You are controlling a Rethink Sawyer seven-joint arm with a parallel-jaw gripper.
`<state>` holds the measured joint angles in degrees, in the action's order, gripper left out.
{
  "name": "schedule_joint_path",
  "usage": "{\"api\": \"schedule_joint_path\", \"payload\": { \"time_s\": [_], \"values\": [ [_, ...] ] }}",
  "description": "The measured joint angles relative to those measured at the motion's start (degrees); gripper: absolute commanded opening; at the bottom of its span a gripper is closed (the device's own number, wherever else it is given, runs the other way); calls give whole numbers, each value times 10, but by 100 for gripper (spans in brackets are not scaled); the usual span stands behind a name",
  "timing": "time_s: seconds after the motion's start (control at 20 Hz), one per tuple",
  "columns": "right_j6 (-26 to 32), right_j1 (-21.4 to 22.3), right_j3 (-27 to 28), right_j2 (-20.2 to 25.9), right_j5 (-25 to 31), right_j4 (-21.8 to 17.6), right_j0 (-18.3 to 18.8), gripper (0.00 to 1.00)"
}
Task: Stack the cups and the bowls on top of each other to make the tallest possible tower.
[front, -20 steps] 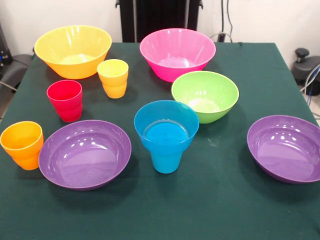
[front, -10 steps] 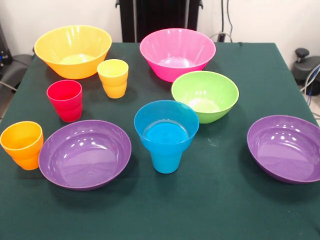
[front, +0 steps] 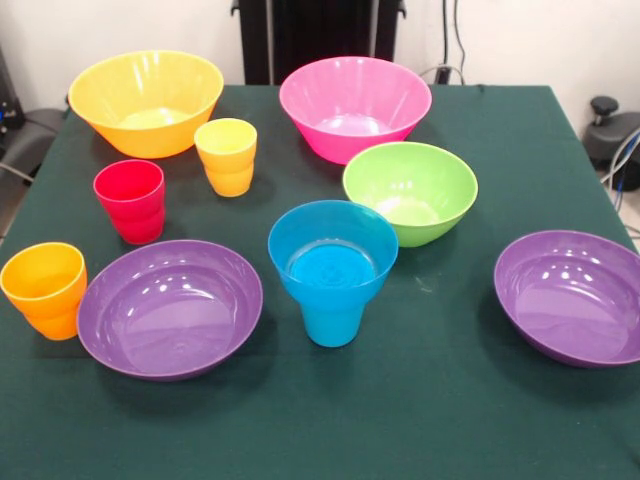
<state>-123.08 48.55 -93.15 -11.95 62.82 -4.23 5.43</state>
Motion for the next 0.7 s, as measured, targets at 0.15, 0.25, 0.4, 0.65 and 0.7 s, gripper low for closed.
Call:
{"api": "schedule_joint_path", "payload": {
  "time_s": [0.15,0.25,0.4,0.65,0.7],
  "values": [
    [0,7,-25,10,-19,-15,10,100],
    [0,10,-40,17,-29,-23,17,100],
    [0,12,-55,26,-41,-29,25,100],
    [0,14,-83,40,-82,-45,44,100],
    [0,14,-86,42,-88,-48,47,100]
  ]
}}
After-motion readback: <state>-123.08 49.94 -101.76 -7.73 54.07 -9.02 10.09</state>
